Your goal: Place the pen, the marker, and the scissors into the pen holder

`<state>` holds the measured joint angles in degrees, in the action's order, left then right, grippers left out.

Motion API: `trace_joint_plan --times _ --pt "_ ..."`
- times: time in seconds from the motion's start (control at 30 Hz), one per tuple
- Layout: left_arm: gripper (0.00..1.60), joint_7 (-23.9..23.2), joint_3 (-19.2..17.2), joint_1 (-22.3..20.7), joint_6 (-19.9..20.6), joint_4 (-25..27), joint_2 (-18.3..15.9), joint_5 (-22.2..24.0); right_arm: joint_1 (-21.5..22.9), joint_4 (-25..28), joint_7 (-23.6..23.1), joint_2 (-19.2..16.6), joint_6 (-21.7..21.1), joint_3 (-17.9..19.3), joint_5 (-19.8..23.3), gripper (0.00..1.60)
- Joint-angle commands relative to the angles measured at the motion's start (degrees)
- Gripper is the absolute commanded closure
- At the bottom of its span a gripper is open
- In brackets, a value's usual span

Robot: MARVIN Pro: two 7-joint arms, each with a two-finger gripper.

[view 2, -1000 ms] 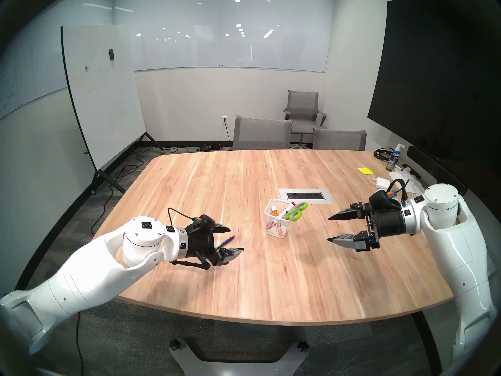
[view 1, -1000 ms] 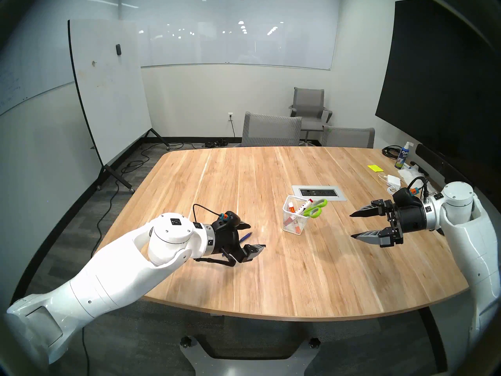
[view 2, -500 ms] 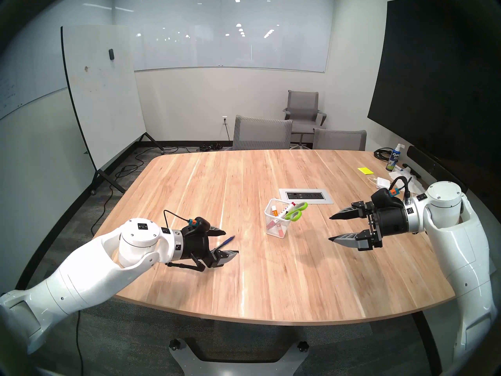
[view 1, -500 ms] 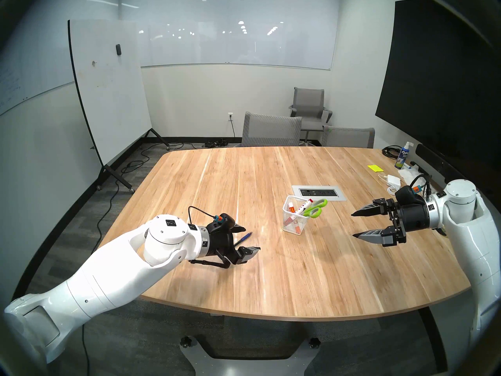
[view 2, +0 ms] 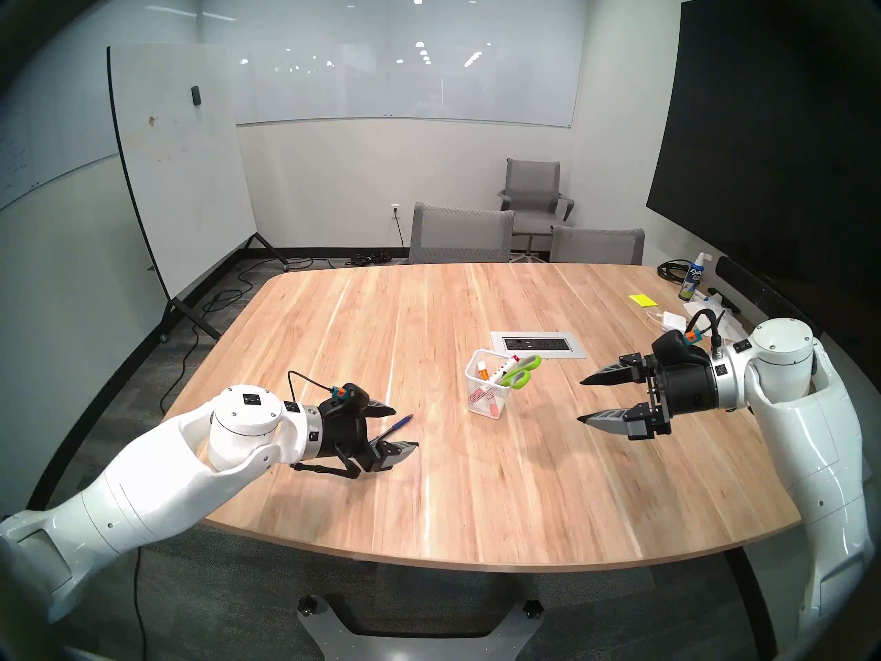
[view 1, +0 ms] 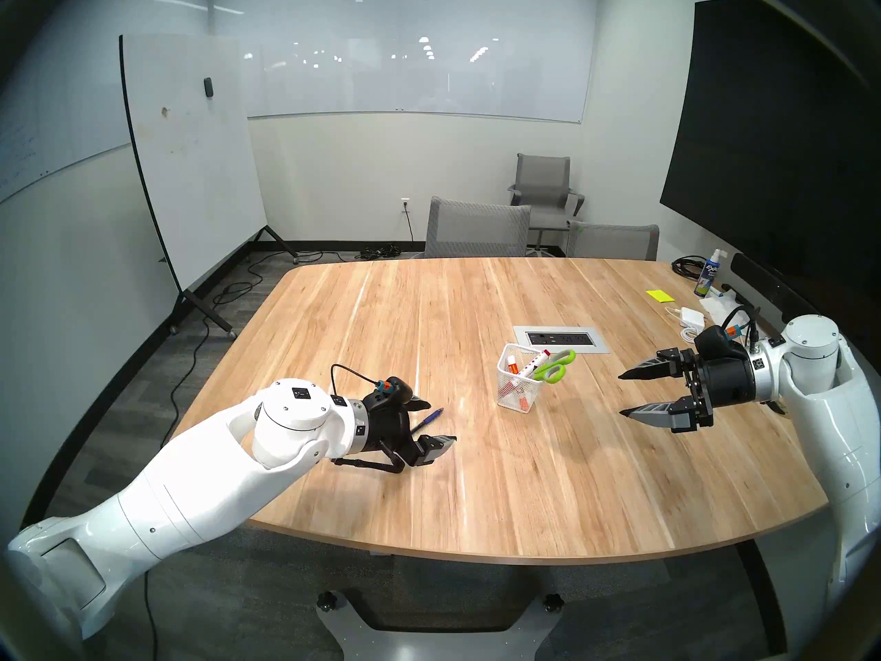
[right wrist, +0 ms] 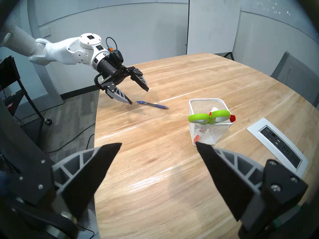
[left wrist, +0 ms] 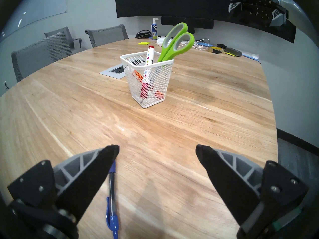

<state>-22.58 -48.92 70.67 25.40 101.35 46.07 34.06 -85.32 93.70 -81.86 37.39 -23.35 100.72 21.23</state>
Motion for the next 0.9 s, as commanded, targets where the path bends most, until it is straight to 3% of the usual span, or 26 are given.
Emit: trace_joint_plan --times 0.0,0.87 --pt "0.00 -0.54 0.05 -0.22 0.24 -0.49 -0.20 0.17 0.37 0.68 -0.40 -0.40 0.26 0.64 0.33 0.00" --pt "0.00 -2.09 1.06 -0.84 -0.06 -4.07 -0.03 -0.41 0.36 0.67 -0.39 -0.43 0.30 0.63 0.37 0.00"
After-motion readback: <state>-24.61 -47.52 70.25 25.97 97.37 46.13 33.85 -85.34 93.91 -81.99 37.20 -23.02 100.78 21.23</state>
